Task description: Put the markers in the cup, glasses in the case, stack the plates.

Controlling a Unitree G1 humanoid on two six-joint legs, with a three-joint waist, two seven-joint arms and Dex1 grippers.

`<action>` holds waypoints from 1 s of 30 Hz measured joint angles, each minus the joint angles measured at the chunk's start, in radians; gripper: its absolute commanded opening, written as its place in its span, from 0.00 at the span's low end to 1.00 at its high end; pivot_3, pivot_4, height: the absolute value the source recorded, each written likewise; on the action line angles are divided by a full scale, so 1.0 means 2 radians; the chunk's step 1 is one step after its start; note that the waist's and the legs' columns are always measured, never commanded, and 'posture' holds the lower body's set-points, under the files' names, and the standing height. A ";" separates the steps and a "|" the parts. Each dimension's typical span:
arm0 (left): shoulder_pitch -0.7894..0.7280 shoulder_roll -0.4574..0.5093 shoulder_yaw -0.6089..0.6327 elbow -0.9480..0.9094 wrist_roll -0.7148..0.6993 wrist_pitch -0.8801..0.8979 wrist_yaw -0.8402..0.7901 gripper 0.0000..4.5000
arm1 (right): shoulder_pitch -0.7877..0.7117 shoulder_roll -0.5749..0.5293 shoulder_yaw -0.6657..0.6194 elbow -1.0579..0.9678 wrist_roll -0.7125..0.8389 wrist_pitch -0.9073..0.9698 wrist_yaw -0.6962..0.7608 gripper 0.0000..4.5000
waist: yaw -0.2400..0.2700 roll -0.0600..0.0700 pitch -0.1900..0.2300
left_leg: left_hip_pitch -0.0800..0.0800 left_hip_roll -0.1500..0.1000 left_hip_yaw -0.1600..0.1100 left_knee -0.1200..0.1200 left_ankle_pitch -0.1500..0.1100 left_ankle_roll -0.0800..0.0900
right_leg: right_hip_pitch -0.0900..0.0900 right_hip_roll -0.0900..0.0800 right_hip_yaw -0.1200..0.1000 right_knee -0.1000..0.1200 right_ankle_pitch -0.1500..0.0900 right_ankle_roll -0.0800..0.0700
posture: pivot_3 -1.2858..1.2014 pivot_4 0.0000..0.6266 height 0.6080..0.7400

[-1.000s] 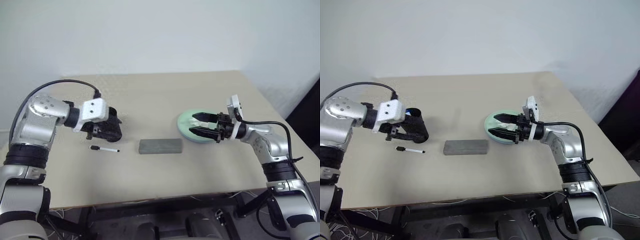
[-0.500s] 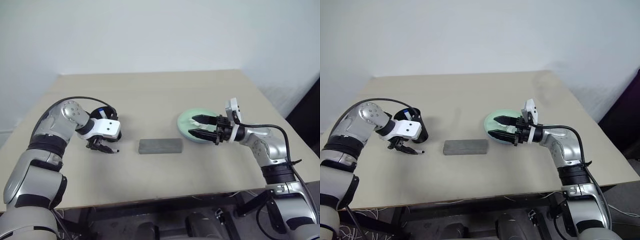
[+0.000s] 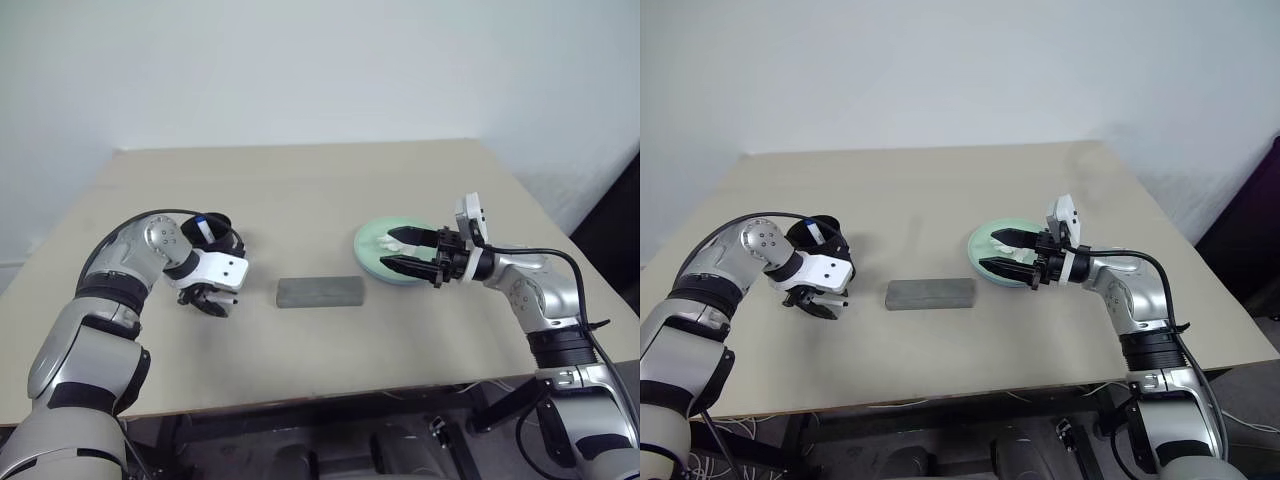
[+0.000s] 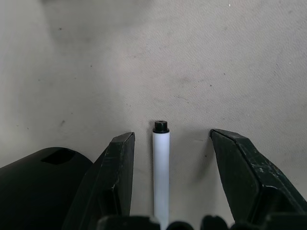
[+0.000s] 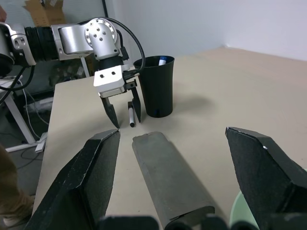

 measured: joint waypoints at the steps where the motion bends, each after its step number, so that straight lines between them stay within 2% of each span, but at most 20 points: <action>1: -0.001 0.000 -0.001 0.000 0.002 -0.001 -0.001 0.58 | 0.000 0.000 0.000 0.000 0.000 0.000 0.000 0.85 | 0.000 0.000 0.000 | 0.000 0.000 0.000 0.000 0.000 0.000 | 0.000 0.000 0.000 0.000 0.000 0.000 | 0.52 0.00 1.00; 3: -0.003 0.000 -0.005 0.003 0.005 -0.003 -0.001 0.58 | 0.000 0.000 0.000 0.000 0.000 0.000 0.000 0.85 | 0.000 0.000 0.000 | 0.000 0.000 0.000 0.000 0.000 0.000 | 0.000 0.000 0.000 0.000 0.000 0.000 | 0.52 0.00 1.00; 6: -0.004 0.001 -0.006 0.008 0.011 -0.005 -0.004 0.45 | 0.000 0.001 0.000 0.000 0.000 0.000 -0.001 0.85 | 0.000 0.000 0.000 | 0.000 0.000 0.000 0.000 0.000 0.000 | 0.000 0.000 0.000 0.000 0.000 0.000 | 0.52 0.00 1.00; 12: -0.004 0.007 -0.007 0.011 0.015 -0.008 -0.011 0.01 | 0.000 0.002 0.000 0.000 0.000 0.000 -0.002 0.85 | 0.000 0.000 0.000 | 0.000 0.000 0.000 0.001 0.000 0.000 | 0.000 0.000 0.000 0.001 0.000 0.000 | 0.52 0.00 1.00; 20: -0.003 0.007 -0.002 0.004 0.001 -0.001 -0.033 0.01 | 0.000 0.002 0.000 0.000 0.000 -0.001 -0.003 0.85 | 0.000 0.000 0.000 | 0.000 0.000 0.000 0.001 0.000 0.000 | 0.000 0.000 0.000 0.001 0.000 0.000 | 0.52 0.00 1.00; 23: 0.013 0.010 0.015 -0.051 -0.079 0.040 -0.059 0.01 | 0.000 0.002 0.000 0.000 0.000 -0.001 -0.003 0.85 | 0.000 0.000 0.000 | 0.000 0.000 0.000 0.001 0.000 0.000 | 0.000 0.000 0.000 0.001 0.000 0.000 | 0.52 0.00 1.00; 27: 0.035 0.036 0.018 -0.181 -0.213 0.139 -0.066 0.01 | 0.001 0.002 0.000 -0.001 0.000 -0.001 -0.004 0.85 | 0.000 0.000 0.000 | -0.002 0.000 -0.001 0.002 0.000 0.000 | -0.001 0.000 -0.001 0.001 0.000 0.000 | 0.52 0.00 1.00; 30: 0.050 0.045 0.062 -0.261 -0.290 0.211 -0.066 0.01 | 0.002 0.001 0.000 -0.001 0.000 -0.001 -0.003 0.85 | 0.000 0.000 0.000 | -0.002 0.000 -0.002 0.002 0.000 0.000 | -0.001 0.000 -0.001 0.001 0.000 0.000 | 0.52 0.00 1.00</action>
